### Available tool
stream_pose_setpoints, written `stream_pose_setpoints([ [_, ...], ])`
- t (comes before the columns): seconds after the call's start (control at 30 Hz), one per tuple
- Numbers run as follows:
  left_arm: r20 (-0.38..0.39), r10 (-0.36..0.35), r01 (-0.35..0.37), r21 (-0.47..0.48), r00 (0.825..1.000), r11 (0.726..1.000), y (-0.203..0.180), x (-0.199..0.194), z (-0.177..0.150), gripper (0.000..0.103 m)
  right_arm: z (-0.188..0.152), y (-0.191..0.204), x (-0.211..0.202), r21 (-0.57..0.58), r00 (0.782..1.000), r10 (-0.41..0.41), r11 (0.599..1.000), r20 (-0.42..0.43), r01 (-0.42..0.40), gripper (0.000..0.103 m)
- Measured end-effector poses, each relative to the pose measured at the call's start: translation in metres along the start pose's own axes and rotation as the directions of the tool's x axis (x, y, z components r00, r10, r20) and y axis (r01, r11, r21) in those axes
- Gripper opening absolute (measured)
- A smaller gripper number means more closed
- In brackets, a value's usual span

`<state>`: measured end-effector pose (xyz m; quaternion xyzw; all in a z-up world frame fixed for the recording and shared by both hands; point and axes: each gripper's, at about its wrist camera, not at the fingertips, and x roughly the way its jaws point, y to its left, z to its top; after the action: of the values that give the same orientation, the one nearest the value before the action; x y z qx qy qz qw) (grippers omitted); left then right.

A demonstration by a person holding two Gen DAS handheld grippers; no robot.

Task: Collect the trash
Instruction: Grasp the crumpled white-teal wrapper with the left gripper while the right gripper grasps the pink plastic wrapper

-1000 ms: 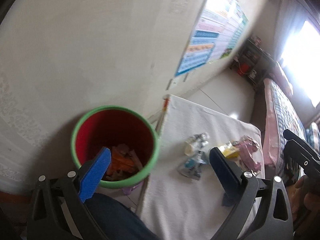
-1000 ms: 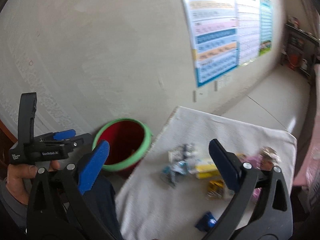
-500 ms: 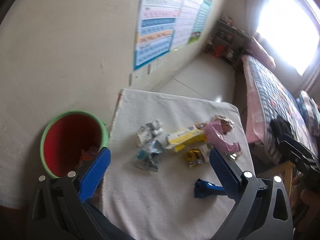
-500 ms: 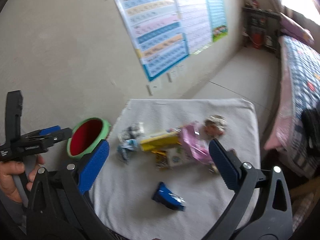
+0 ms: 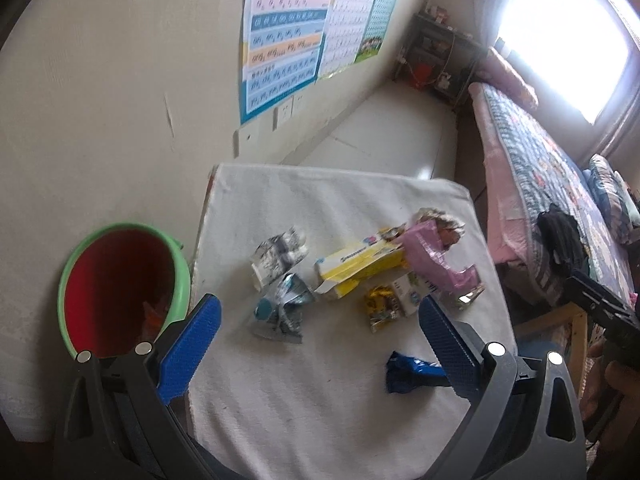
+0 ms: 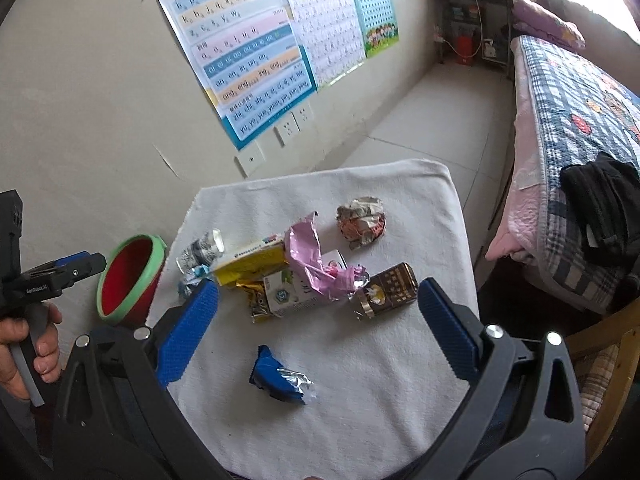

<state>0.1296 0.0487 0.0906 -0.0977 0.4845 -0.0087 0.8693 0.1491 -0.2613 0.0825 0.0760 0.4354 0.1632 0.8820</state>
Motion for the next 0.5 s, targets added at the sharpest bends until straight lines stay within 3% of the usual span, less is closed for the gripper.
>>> stream_pose_setpoints([
  [0.23,-0.086,0.023,-0.025,-0.023,0.996,0.999,0.026,0.041,-0.004,0.095,0.002,0.020,0.045,-0.079,0.995,-0.013,0.997,-0.098,0.006,0.098],
  [0.5,-0.212,0.022,-0.028,-0.023,0.977,0.999,0.038,0.105,-0.007,0.095,0.008,0.040,0.099,-0.190,0.981,-0.057,0.982,-0.185,0.021,0.098],
])
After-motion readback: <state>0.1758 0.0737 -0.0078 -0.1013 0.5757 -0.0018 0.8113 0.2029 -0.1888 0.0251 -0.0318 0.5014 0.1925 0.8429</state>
